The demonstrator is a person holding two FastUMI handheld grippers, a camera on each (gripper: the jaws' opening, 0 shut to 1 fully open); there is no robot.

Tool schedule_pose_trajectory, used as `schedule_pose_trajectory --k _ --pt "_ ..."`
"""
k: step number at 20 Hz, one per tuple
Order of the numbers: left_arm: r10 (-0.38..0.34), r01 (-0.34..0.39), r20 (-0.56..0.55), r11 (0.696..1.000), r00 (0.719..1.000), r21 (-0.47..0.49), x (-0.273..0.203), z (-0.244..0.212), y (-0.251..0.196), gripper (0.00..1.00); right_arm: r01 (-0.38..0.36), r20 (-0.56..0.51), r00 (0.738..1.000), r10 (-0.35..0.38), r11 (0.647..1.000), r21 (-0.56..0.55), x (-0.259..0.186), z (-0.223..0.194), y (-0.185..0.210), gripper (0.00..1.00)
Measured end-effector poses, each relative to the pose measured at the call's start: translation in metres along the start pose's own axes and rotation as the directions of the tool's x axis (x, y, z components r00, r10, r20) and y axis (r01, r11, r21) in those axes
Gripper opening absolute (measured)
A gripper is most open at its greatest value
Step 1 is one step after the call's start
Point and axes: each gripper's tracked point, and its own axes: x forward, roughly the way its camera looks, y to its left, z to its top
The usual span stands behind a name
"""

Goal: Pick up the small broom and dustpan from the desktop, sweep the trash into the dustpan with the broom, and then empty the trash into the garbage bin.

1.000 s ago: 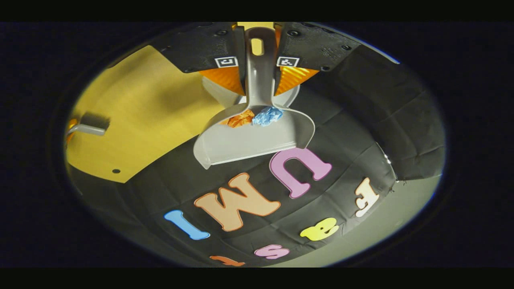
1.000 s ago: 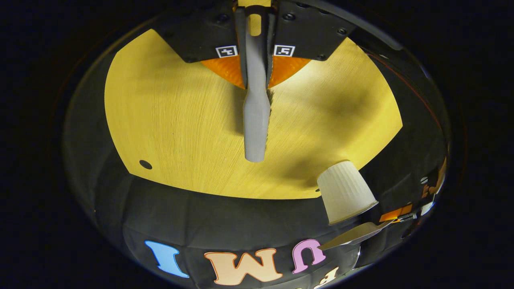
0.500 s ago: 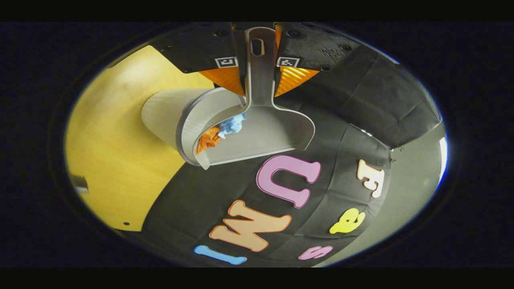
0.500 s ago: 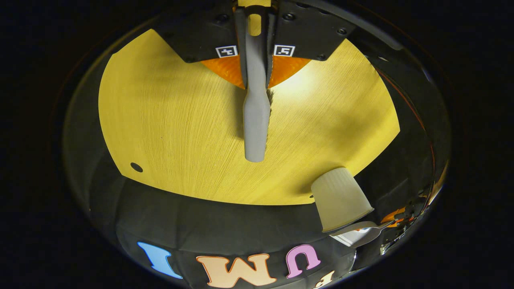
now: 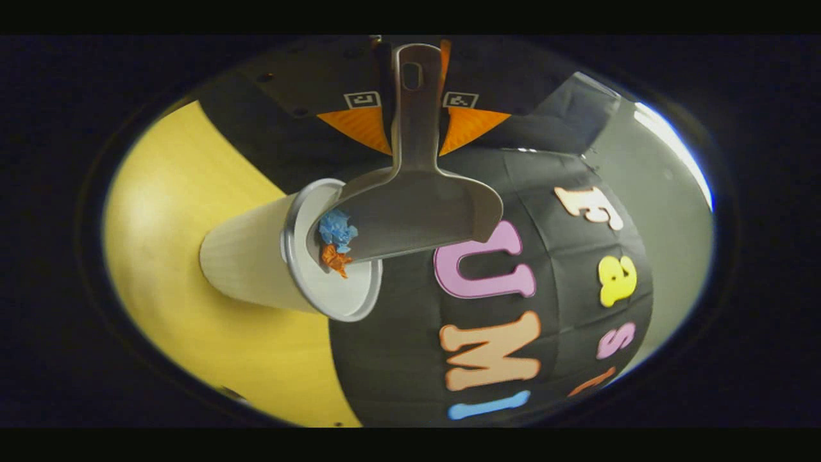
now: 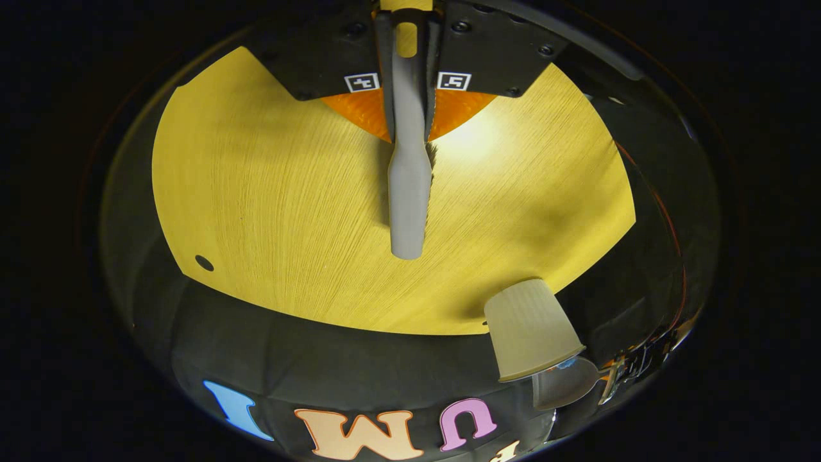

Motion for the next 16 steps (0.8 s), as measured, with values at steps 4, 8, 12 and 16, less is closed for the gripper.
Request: schedule_pose_trajectory --k 4,8,12,16 --pt "0.015 -0.016 0.008 0.993 1.000 0.113 0.001 -0.006 0.010 0.21 -0.009 0.000 1.000 0.009 1.000 0.000 0.001 0.000 0.001 0.17" --pt "0.020 -0.022 0.019 0.988 1.000 0.153 0.002 -0.005 0.019 0.22 -0.015 0.008 1.000 0.015 1.000 -0.009 -0.001 0.001 0.001 0.17" --pt "-0.016 0.018 0.014 0.992 1.000 -0.126 -0.003 -0.006 0.010 0.21 -0.015 0.026 1.000 0.015 1.000 0.007 -0.004 0.003 0.003 0.17" --pt "-0.007 0.025 0.042 0.901 0.999 -0.432 -0.020 0.014 0.013 0.20 0.007 0.052 0.999 -0.009 0.999 0.038 -0.008 0.006 0.004 0.17"
